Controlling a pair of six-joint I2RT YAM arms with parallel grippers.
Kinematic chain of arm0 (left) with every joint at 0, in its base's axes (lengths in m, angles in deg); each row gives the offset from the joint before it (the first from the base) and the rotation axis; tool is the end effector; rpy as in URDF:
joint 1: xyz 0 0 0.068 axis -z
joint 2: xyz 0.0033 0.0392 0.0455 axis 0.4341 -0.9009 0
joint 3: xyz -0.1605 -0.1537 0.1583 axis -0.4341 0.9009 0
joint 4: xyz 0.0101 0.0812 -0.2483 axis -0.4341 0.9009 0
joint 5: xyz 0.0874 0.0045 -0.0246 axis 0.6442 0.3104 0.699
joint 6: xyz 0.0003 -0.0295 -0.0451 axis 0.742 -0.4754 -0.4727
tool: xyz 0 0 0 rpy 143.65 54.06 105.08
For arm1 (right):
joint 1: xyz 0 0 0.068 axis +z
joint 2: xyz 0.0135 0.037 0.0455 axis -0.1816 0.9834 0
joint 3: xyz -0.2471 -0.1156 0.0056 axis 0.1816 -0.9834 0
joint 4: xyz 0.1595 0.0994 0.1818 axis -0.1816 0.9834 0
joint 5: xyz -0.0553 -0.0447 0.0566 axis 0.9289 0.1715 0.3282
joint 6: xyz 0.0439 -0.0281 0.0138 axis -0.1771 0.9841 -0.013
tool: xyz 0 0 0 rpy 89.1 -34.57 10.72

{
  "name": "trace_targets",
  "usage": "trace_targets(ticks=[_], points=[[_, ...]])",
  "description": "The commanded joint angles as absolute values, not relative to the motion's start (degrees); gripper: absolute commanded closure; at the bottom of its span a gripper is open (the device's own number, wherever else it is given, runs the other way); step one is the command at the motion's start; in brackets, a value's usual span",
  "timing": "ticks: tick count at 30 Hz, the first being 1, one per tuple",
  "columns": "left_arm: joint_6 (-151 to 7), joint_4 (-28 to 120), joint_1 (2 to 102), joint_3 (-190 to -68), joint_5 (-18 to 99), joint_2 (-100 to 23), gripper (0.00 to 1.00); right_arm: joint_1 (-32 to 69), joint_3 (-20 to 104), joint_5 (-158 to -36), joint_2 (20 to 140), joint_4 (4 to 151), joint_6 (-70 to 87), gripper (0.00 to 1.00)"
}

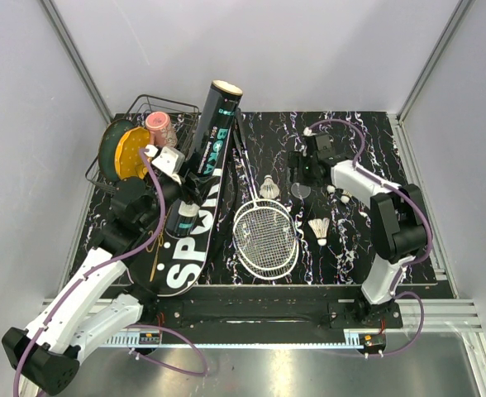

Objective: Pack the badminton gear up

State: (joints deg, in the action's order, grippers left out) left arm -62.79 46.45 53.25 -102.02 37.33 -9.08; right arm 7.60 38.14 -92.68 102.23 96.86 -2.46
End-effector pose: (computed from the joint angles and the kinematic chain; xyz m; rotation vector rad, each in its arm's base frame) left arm 0.1660 -0.0944 0.3618 0.5019 1.5020 -0.5584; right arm 0.3692 0.1227 0.2064 -0.0304 2.5042 0.3395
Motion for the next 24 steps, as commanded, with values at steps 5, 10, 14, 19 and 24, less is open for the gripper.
trace_targets(ticks=[5, 10, 14, 19, 24], points=[[-62.70, 39.47, 53.32, -102.08, 37.63, -7.55, 0.82, 13.88, 24.84, -90.45, 96.35, 80.36, 0.03, 0.19], [-63.05, 39.38, 53.41, -102.34, 36.94, -7.99, 0.79, 15.02, 17.07, -91.58, 93.88, 62.17, 2.31, 0.32], [-62.96, 39.29, 53.41, -102.34, 36.66, -8.26, 0.78, 15.73, 16.36, -91.41, 95.90, 57.04, 3.81, 0.34], [-62.79, 39.20, 53.32, -102.25, 36.58, -7.91, 0.77, 15.73, 18.02, -93.08, 99.94, 53.69, 4.16, 0.36], [-61.91, 39.11, 53.68, -101.64, 37.54, -7.99, 0.76, 16.08, 21.10, -91.41, 104.17, 52.73, 4.16, 0.43]])
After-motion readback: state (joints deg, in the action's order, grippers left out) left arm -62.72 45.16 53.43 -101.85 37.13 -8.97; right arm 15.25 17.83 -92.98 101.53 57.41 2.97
